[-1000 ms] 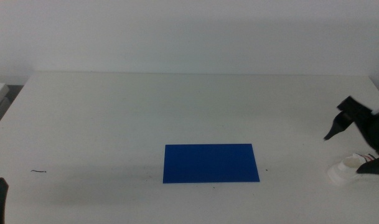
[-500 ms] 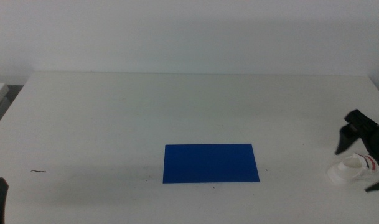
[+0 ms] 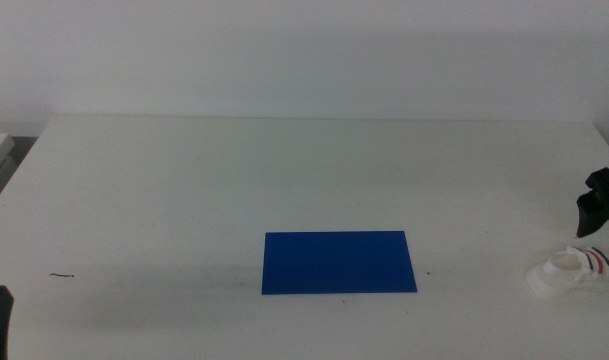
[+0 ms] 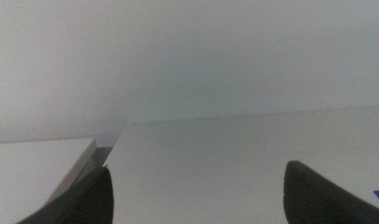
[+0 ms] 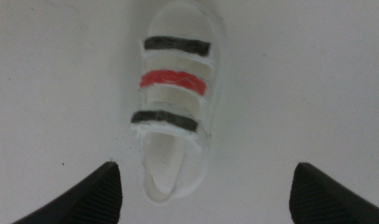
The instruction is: Use one arm to grab the shoe from the table and place it on the mat.
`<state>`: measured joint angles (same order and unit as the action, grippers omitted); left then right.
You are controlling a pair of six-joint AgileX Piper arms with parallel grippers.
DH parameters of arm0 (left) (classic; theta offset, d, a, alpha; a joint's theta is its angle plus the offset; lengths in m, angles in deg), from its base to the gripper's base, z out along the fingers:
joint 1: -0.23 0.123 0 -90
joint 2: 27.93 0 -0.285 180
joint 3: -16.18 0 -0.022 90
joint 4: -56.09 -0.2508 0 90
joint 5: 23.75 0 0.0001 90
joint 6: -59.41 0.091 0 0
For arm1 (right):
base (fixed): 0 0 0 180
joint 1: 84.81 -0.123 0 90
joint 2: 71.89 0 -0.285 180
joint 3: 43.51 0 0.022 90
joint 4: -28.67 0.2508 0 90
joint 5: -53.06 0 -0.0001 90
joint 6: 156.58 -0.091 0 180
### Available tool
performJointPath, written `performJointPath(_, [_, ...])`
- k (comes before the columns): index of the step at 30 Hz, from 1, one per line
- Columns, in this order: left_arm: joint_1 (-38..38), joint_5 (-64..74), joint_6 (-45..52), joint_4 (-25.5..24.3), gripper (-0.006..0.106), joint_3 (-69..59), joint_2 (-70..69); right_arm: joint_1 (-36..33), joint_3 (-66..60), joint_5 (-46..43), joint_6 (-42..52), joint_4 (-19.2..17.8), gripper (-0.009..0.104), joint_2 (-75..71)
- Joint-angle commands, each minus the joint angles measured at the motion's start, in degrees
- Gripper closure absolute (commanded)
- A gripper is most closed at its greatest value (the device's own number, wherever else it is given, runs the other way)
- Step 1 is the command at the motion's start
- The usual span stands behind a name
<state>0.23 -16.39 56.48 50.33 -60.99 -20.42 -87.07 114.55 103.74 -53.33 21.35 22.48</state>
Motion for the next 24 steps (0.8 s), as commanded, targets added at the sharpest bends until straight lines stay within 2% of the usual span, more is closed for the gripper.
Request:
performJointPath(1, [0.0,-0.7,-0.2,0.2,0.007,-0.1,0.3,0.1,0.3,-1.4,-0.2,-1.6,0.003,0.7])
performJointPath(11, [0.0,-0.7,-0.2,0.2,0.007,-0.1,0.3,0.6,0.4,-6.2,-0.5,-1.3,0.003,7.4])
performJointPath(18, [0.0,-0.7,-0.2,0.2,0.007,-0.1,0.3,0.6,0.4,-11.5,-4.3,-1.3,0.004,11.5])
performJointPath(21, [0.0,-0.7,-0.2,0.2,0.007,-0.1,0.3,0.6,0.4,-9.8,-6.0,-1.3,0.017,12.1])
performJointPath(23, [0.0,-0.7,-0.2,0.2,0.007,-0.1,0.3,0.6,0.4,-8.6,-6.1,-1.6,0.044,12.1])
performJointPath(24, [0.0,-0.7,-0.2,0.2,0.007,-0.1,0.3,0.6,0.4,-8.3,-5.9,-1.3,0.061,12.1])
